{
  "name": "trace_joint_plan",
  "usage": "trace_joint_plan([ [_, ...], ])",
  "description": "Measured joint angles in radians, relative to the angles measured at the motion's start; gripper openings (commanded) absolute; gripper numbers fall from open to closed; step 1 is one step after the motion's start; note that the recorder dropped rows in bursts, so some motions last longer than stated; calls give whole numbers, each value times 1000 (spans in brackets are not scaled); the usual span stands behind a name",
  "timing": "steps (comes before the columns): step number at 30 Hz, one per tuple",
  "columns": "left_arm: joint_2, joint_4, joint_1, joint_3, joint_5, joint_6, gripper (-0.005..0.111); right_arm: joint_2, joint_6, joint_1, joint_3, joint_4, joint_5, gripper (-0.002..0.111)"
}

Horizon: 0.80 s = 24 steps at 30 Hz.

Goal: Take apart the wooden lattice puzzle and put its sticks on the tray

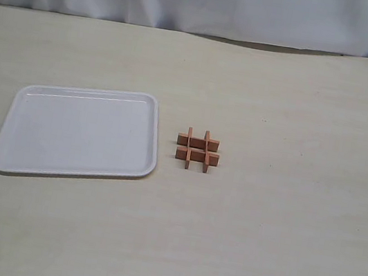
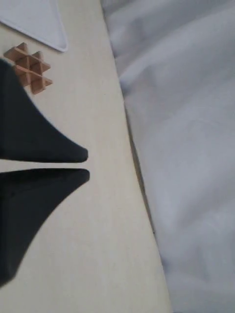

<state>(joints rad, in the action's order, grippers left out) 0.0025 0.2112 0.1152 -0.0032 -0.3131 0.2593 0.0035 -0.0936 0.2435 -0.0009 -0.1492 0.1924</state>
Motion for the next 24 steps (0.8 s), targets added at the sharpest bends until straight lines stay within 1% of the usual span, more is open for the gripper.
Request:
trace_joint_plan([
  [3,0,0,0,0,0,0,0,0,0,0,0,0,-185,4],
  [5,0,0,0,0,0,0,0,0,0,0,0,0,-255,4],
  [8,0,0,0,0,0,0,0,0,0,0,0,0,-297,4],
  [9,0,0,0,0,0,0,0,0,-3,0,0,0,-351,4],
  [11,0,0,0,0,0,0,0,0,-98,0,0,0,-442,4],
  [14,0,0,0,0,0,0,0,0,-309,0,0,-4,-445,4],
  [16,0,0,0,0,0,0,0,0,-372,0,0,2,-475,4],
  [20,0,0,0,0,0,0,0,5,-427,0,-5,2,-493,4],
  [24,0,0,0,0,0,0,0,117,-438,0,-74,13,-495,4],
])
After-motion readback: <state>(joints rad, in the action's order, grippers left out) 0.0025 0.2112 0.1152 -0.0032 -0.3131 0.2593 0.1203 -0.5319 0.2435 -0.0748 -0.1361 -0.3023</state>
